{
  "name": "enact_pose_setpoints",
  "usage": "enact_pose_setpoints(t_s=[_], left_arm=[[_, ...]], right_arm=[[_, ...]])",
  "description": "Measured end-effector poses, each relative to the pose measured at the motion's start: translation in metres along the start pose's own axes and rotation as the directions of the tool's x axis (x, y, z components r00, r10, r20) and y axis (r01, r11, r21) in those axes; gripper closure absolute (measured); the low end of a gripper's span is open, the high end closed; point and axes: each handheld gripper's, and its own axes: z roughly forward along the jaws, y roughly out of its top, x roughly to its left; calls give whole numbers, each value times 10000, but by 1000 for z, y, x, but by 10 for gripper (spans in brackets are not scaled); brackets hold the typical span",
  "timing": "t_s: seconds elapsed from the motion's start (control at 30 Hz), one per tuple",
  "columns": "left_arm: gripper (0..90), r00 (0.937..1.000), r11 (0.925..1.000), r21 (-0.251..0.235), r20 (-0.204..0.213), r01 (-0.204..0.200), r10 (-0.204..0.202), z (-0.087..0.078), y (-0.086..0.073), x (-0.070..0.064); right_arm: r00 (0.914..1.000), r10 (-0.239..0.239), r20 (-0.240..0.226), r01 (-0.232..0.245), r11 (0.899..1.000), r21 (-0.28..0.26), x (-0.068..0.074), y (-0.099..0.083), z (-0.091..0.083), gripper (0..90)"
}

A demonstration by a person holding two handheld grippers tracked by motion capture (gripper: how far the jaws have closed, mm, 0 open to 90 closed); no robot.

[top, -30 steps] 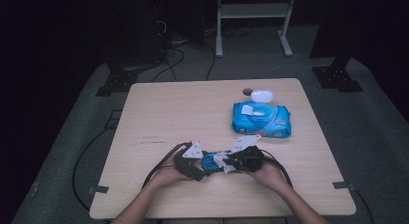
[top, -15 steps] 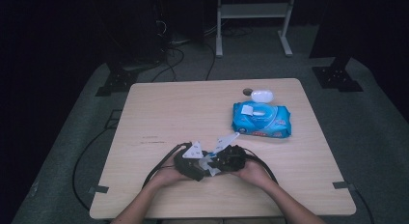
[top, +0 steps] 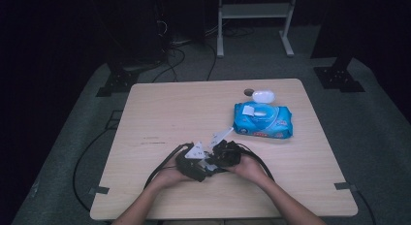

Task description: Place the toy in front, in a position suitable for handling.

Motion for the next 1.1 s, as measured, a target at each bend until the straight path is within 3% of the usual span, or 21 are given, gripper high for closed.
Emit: enact_pose_setpoints(t_s=[0.03, 0.07, 0.1, 0.2, 0.23, 0.37, 0.47, 0.6, 0.77, 0.87, 1.1], left_arm=[[253, 10000, 10000, -50, 29, 13, -13, 0, 0, 1], [253, 10000, 10000, -50, 29, 13, -13, 0, 0, 1], [253, 10000, 10000, -36, -3, -3, 3, 1, 0, 0], [253, 10000, 10000, 15, -1, 3, -3, 1, 0, 0], [253, 10000, 10000, 22, -8, 6, -6, 0, 0, 0], [253, 10000, 10000, -8, -32, -30, 30, 0, -1, 0], [253, 10000, 10000, 70, -45, 1, 0, 0, 1, 0], [254, 10000, 9999, 56, -42, -88, 88, 1, 1, 0], [254, 9999, 9998, 124, -71, -129, 130, 0, 2, 0], [254, 9999, 9999, 111, -65, -81, 82, 0, 1, 0], [253, 10000, 9999, 129, -35, -71, 72, 0, 1, 1]], right_arm=[[9995, 314, 90, -314, 9995, -69, -7, -4, -7, 818], [9995, 314, 90, -314, 9995, -69, -7, -4, -7, 818], [9974, 702, 182, -699, 9974, -174, -13, -8, -11, 818], [9970, 737, 256, -733, 9972, -179, -13, -7, -10, 818], [9987, 293, 422, -287, 9995, -136, -6, -4, -4, 818], [9991, 105, 414, -100, 9999, -130, -3, -3, -1, 819], [9982, 501, 343, -495, 9986, -168, -12, -6, -8, 819], [9918, 1108, 632, -1081, 9932, -439, -25, -19, -22, 820], [9917, 987, 828, -938, 9937, -616, -20, -24, -28, 820], [9901, 1101, 870, -1046, 9924, -647, -24, -28, -33, 820], [9785, 1692, 1182, -1623, 9845, -661, -35, -58, -57, 820]])
